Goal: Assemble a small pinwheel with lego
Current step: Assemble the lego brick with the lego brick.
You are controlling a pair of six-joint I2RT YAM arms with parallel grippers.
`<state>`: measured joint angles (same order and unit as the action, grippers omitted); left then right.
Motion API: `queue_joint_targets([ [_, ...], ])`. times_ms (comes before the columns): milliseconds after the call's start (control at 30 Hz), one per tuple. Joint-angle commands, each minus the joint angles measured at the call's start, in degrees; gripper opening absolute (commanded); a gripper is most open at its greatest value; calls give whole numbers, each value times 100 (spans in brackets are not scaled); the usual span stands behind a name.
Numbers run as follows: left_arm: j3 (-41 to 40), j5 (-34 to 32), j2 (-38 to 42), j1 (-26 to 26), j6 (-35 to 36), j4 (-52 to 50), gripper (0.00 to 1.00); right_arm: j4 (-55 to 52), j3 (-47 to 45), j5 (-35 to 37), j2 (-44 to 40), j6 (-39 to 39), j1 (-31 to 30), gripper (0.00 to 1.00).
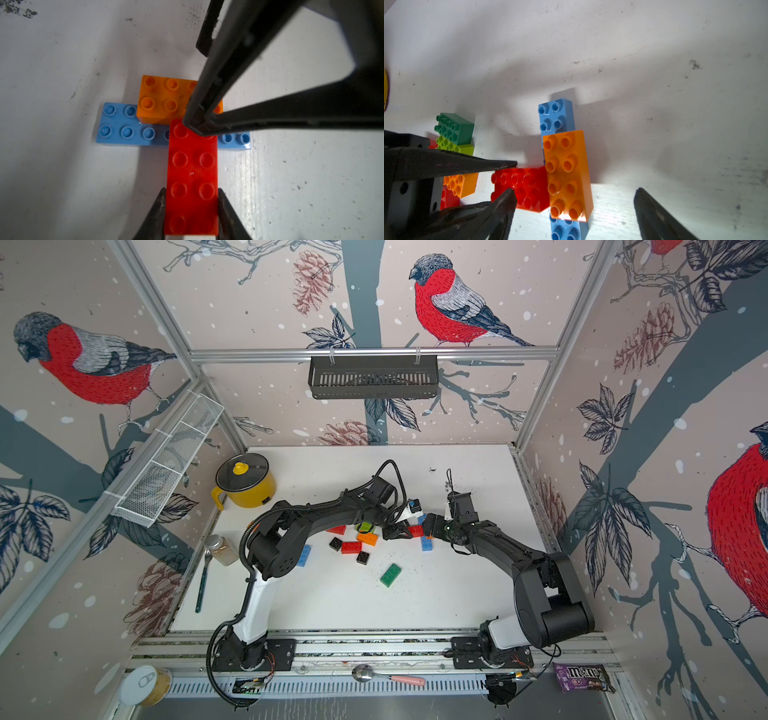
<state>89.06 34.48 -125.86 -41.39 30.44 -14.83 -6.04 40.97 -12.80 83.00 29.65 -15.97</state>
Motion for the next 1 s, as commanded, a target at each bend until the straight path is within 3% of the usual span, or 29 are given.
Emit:
queue_joint_targets([
  [0,44,35,-13,-18,-67,-163,14,-55,50,128,19,-90,-22,89],
  [967,416,-467,-110,-225,-722,-563,14,-48,25,351,115,-111,-143,80],
])
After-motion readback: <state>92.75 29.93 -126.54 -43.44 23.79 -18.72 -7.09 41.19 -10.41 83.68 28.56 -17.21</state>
